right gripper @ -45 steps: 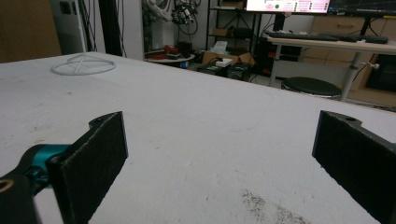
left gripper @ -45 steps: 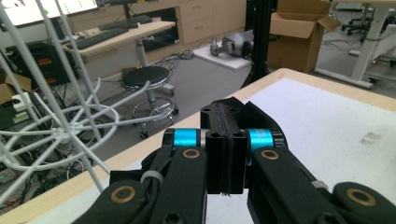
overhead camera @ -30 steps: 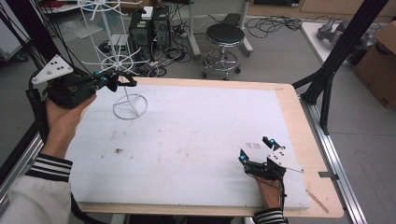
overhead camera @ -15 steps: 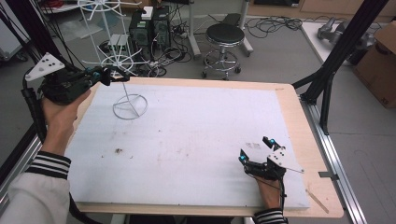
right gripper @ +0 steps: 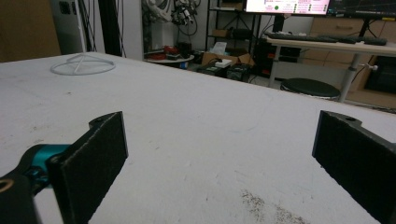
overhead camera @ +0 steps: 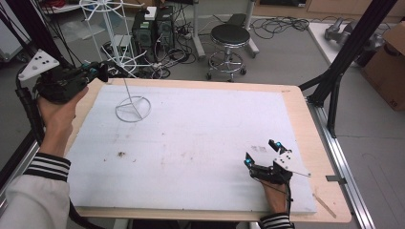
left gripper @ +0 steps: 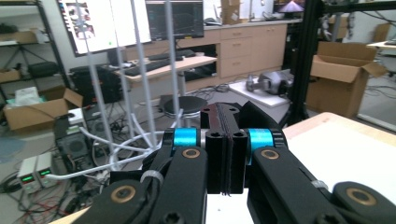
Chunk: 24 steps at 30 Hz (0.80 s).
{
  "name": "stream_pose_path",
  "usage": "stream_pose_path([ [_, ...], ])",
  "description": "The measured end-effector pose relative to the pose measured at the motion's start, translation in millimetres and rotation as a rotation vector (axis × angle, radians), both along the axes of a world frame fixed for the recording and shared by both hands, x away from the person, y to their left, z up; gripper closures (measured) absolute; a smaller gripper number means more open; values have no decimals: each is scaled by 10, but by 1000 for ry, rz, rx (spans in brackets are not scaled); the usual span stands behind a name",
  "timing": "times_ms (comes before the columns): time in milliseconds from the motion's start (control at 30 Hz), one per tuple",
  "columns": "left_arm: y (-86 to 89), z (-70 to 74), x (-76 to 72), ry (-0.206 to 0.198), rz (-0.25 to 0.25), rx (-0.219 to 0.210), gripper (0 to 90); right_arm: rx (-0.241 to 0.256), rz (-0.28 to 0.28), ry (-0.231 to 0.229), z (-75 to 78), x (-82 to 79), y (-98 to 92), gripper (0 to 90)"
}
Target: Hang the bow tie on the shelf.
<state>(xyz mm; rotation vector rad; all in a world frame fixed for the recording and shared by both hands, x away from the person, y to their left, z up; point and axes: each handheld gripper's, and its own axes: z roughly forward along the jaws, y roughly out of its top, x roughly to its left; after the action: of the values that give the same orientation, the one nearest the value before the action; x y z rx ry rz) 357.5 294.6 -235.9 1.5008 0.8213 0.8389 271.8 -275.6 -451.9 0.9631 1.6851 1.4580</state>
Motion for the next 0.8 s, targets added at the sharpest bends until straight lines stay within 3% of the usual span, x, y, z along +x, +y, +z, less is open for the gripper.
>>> stream_pose_path([
  [233,102,-63,28,8,44,5,892,1,-1,2,0,-1,0,23],
  [500,102,-167,78,18,53,4,892,-9,-2,-6,1,3,-3,23],
  [800,40,-267,106,41,54,51,891,-10,-2,-7,1,3,-3,23],
])
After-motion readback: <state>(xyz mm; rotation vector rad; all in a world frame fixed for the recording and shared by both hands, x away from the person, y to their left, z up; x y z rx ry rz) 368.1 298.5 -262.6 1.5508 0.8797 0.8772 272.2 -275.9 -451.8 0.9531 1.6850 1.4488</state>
